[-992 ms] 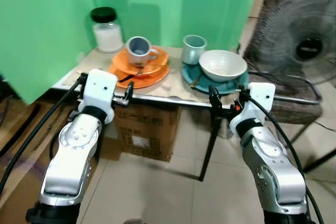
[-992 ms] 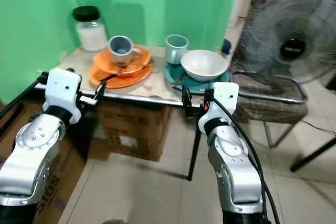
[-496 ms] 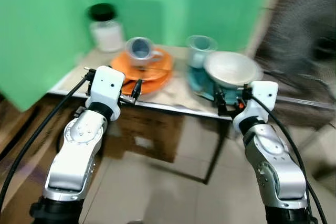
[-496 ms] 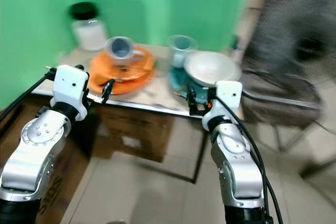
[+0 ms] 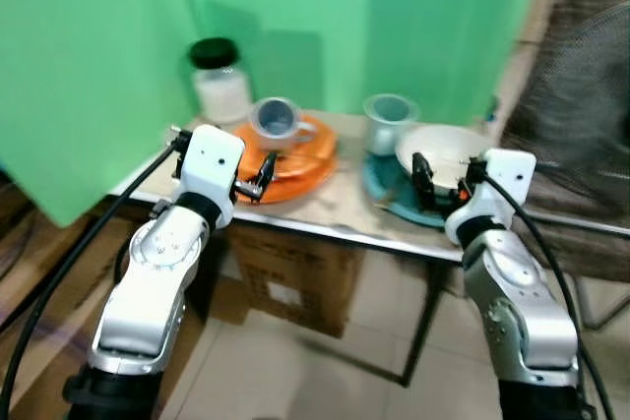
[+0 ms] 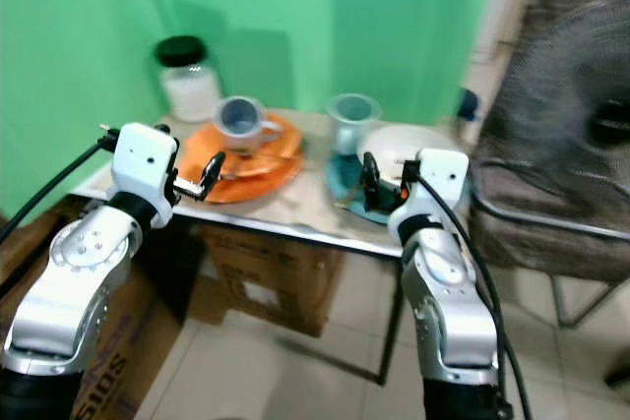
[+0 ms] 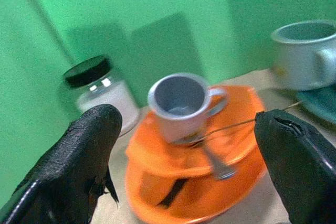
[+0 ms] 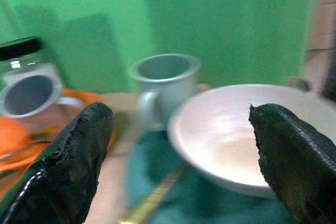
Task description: Setting the table
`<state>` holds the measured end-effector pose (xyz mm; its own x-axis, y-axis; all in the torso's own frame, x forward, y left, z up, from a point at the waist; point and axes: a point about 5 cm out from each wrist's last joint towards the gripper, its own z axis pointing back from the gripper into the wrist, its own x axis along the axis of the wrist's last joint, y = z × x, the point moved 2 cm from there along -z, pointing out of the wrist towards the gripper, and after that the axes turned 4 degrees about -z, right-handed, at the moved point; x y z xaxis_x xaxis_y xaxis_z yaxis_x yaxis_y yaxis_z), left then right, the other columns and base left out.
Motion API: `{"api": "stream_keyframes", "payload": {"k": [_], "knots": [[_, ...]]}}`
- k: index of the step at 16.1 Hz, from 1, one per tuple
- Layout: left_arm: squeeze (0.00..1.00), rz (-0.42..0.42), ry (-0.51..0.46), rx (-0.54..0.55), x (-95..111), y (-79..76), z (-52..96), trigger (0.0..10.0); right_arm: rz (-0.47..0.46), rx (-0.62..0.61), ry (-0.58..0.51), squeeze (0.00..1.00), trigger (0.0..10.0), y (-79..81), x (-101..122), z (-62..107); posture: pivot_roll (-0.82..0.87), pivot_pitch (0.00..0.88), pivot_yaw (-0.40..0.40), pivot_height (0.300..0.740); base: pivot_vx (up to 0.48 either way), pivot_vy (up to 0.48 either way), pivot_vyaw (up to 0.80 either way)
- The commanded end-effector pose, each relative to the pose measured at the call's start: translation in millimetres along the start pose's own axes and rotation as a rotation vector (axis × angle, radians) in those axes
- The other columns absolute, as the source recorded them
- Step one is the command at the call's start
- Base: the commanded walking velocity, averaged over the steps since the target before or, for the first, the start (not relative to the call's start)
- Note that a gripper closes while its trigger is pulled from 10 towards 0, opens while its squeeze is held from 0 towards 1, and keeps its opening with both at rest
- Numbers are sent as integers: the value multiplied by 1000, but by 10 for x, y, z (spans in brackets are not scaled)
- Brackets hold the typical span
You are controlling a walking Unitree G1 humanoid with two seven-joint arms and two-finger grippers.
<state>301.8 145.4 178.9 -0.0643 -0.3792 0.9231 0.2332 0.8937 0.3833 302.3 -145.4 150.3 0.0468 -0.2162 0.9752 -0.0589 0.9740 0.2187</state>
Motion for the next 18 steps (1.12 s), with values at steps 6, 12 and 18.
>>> {"api": "stream_keyframes", "payload": {"k": [6, 12, 18], "knots": [[165, -6, 1, -7, -2, -12, 50, 10000, 41, 90, -14, 0, 10000, 124, 62, -113, 120, 0, -5, 740, 306, 0, 0], [118, -53, -28, -51, 49, -81, 88, 10000, -3, 133, 22, 0, 10000, 185, 35, -197, 134, 0, -22, 740, 146, 0, 220], [125, 23, -94, -319, 140, -333, 86, 10000, -20, 0, 115, 0, 10000, 9, -18, -347, 123, 0, -20, 740, 0, 0, 0]]}}
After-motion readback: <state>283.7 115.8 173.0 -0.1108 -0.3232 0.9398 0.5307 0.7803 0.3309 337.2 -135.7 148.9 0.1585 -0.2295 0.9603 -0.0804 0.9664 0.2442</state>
